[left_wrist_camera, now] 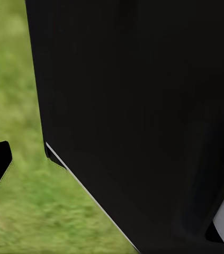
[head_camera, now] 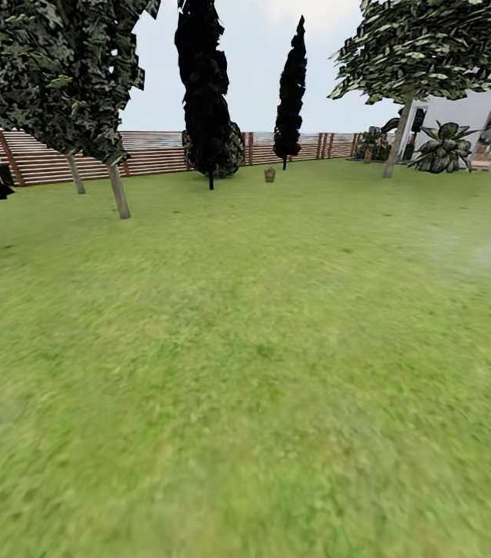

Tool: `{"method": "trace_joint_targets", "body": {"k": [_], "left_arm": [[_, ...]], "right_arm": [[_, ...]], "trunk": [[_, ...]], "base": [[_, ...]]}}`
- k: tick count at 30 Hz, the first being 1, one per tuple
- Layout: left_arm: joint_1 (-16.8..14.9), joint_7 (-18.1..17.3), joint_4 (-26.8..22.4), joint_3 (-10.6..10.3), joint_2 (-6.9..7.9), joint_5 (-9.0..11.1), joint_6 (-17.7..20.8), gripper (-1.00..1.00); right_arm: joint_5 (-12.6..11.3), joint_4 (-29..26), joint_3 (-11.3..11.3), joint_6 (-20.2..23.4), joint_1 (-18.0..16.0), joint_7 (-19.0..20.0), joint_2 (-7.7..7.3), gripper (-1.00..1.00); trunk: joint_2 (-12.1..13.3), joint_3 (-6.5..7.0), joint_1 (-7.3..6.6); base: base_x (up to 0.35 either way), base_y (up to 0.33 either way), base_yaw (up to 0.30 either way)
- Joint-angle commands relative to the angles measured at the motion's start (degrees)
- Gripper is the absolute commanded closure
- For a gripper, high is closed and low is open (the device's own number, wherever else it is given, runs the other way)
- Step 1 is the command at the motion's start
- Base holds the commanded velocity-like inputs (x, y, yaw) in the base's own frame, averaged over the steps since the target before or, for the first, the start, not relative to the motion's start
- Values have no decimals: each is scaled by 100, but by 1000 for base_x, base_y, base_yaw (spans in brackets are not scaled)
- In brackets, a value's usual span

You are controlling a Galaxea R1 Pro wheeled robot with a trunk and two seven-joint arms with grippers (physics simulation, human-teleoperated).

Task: Take the three Easter eggs out of the wicker basket on the lawn in the garden, then place them on the lawn next to a single tree (choose any tree) so that all three eggs are next to the same tree and none are left in the basket.

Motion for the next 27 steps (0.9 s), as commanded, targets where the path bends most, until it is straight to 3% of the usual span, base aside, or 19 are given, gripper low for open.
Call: {"method": "trace_joint_targets", "body": {"k": [1, 27], "left_arm": [[3, -5, -10, 2, 0, 17, -2, -100], [3, -5, -10, 2, 0, 17, -2, -100]], "right_arm": [[-9, 5, -28, -25, -3, 0, 1, -100], [-9, 5, -28, -25, -3, 0, 1, -100]], "trunk": [[-2, -4, 4], [-2, -4, 4]], "base": [[341, 0, 0], [341, 0, 0]]}}
